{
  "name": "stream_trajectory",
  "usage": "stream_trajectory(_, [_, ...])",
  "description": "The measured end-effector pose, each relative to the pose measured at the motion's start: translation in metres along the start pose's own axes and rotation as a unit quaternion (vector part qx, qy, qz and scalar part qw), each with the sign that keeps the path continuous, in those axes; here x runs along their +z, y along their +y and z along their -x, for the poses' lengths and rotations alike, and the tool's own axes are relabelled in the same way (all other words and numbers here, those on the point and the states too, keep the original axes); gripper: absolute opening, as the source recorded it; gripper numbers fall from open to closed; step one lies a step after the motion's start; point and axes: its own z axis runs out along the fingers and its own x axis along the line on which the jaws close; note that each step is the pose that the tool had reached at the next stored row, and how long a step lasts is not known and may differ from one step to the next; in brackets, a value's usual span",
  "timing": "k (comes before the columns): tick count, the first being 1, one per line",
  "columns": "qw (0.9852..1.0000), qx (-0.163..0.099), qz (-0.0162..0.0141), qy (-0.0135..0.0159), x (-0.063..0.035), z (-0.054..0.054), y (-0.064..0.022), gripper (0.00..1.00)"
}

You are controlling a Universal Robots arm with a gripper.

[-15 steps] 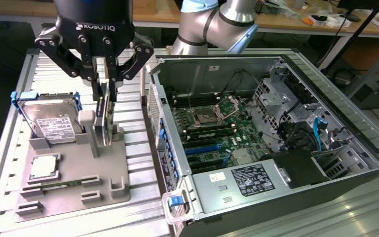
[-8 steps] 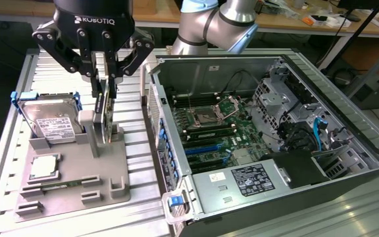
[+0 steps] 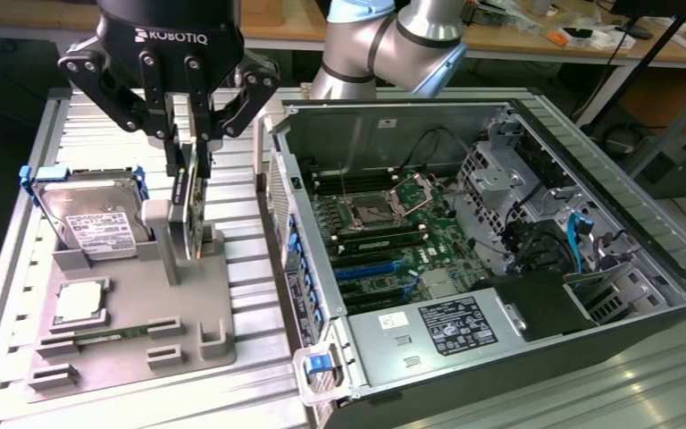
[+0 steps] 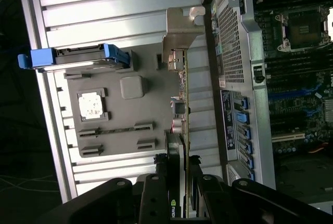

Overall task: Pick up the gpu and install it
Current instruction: 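Pick up the gpu and move the gpu toward the slot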

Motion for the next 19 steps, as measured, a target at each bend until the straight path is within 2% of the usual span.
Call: stream_trajectory(19, [1.0,0.0,0.0,0.0,0.0,0.003,0.0004,0.27])
